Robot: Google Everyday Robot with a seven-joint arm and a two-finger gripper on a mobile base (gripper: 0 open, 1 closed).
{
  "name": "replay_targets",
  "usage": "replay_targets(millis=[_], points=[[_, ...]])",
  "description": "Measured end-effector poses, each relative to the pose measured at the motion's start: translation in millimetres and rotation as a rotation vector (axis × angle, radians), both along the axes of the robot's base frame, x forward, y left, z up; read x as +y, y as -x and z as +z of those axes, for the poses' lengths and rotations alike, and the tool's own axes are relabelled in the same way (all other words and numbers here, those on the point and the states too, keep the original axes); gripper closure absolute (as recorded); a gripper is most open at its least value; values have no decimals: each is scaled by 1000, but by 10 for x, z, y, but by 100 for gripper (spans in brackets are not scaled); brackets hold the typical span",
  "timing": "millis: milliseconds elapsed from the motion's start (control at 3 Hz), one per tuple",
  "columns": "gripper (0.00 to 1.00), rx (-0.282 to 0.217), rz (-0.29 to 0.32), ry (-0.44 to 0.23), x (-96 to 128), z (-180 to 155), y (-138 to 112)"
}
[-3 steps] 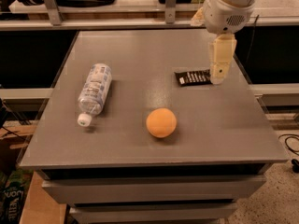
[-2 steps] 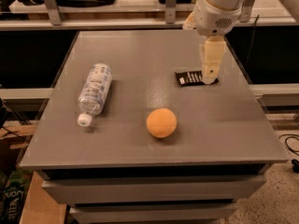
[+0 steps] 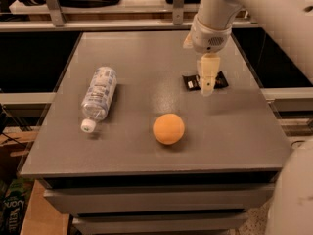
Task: Move rxbar chocolate near orange
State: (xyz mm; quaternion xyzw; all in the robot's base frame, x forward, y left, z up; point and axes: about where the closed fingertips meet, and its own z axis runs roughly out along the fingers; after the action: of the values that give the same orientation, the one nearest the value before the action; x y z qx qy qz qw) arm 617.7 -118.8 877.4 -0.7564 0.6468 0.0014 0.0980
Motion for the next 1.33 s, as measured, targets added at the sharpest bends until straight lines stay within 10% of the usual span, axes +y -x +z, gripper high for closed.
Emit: replay_targets(millis=[667, 1333], points=[[0, 26, -38, 26, -247, -489, -222], [41, 10, -39, 49, -469, -589, -373]])
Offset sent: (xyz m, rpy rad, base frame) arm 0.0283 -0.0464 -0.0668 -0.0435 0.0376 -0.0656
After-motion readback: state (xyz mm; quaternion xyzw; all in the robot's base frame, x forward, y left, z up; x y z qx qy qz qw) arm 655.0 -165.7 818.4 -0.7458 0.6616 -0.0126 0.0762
